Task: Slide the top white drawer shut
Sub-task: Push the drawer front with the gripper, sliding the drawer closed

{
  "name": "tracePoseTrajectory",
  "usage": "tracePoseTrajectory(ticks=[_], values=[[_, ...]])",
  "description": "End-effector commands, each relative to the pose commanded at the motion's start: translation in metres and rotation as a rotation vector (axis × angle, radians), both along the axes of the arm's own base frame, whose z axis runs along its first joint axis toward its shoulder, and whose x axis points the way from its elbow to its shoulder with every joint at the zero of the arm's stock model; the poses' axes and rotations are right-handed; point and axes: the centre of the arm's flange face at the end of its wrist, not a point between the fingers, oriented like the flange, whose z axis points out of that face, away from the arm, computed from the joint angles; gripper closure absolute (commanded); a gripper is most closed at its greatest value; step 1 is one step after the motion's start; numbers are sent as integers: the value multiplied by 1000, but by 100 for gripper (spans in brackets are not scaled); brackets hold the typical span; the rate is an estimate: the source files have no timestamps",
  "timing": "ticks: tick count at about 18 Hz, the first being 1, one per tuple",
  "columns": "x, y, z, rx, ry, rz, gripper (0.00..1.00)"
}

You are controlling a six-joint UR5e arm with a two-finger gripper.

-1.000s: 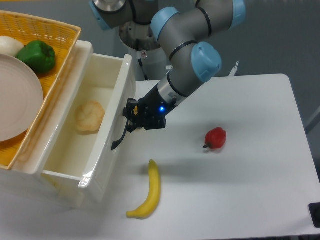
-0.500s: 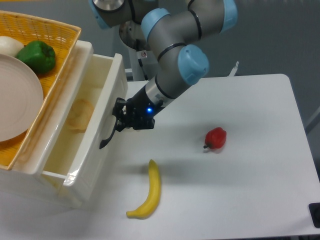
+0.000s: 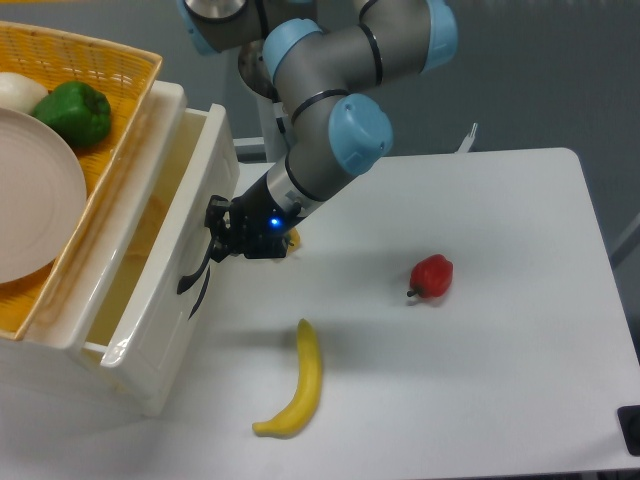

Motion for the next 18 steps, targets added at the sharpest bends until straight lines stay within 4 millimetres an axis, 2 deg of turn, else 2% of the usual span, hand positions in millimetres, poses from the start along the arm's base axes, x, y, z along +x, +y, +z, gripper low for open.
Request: tracePoseTrajectory(ticks=[18], values=[[23,12,2,-20,-25,0,97]])
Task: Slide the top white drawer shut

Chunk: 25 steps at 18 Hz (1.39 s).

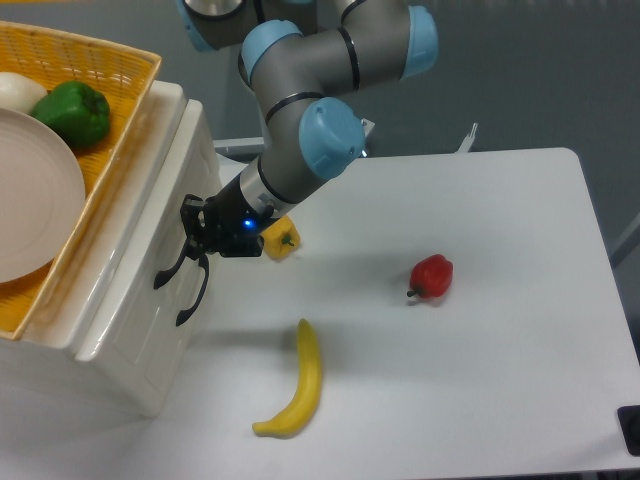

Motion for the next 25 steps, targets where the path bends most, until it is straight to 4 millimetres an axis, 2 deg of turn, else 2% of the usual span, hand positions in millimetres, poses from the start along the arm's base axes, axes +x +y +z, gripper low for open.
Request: tracePoseTrajectory(ticks=[10,13,16,21,22,23,25], values=[[5,3,0,-1,0,-6,95],[-2,0,-1,2,5,-1,68],[-16,-5,2,4,14,22,65],[-45,-13,16,23,39,67,50],[-54,-16,20,28,48,79,37],[-64,-20,24,30,60,96,0],[-86,-33,28,7,97,127,0]])
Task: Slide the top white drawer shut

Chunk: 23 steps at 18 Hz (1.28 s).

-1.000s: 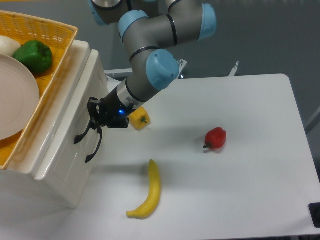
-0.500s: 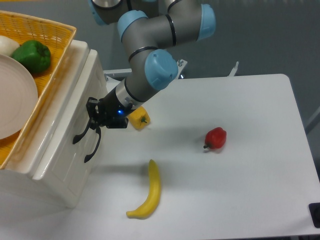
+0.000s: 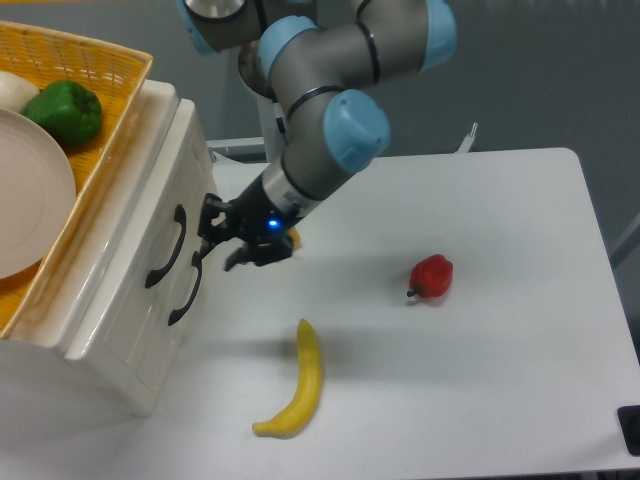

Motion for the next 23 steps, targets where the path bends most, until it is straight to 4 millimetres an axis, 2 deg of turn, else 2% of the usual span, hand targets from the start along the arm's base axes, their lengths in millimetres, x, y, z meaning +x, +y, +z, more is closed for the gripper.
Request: tracePoseTrajectory(ticks=[7,9,12,14,18,20,23], values=[[-73,-39,30,-12,112,98,0],[-91,-55,31,-9,170,60,0],[-116,-79,30,-31,350,-83,0],[-128,-89,23,-101,455,-160,0],[-159,-104,18,-143,535,-135,0],[-184,-116,4,-187,548,-114,0],[-246,-156,-35,-245,579,-173,0]])
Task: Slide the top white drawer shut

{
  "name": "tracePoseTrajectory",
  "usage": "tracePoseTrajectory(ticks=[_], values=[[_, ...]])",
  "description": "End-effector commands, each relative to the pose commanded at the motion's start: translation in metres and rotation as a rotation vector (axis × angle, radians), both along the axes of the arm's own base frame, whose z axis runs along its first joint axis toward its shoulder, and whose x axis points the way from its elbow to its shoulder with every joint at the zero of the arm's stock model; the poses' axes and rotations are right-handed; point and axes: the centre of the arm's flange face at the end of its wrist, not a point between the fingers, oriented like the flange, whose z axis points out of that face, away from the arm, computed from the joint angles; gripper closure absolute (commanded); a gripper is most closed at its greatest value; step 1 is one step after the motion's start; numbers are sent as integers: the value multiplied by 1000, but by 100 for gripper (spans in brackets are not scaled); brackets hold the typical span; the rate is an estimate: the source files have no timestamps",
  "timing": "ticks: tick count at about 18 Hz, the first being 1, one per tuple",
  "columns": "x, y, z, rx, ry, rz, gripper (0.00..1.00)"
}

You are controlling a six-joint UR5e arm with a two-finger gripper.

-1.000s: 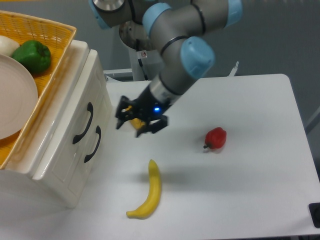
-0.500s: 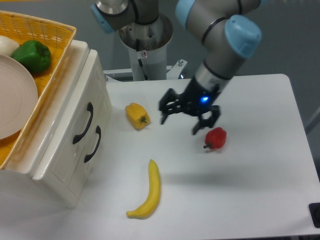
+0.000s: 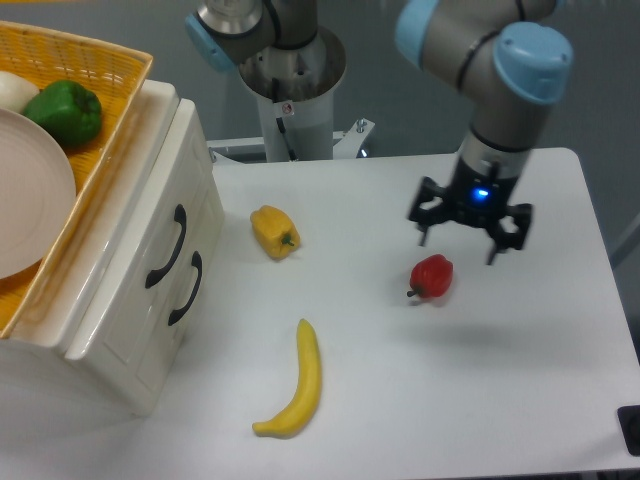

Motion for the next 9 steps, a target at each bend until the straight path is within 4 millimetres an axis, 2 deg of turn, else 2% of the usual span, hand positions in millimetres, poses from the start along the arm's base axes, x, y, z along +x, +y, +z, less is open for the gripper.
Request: tracePoseTrajectory(ticks=[2,4,7,9], values=[[-22,-23,-9,-53,29,-113,0],[-32,-35,-14,-116,48,-201,0],[-45,-51,-16,-144,55,-200,0],[-51,-52,-17,-145,57,-197,0]])
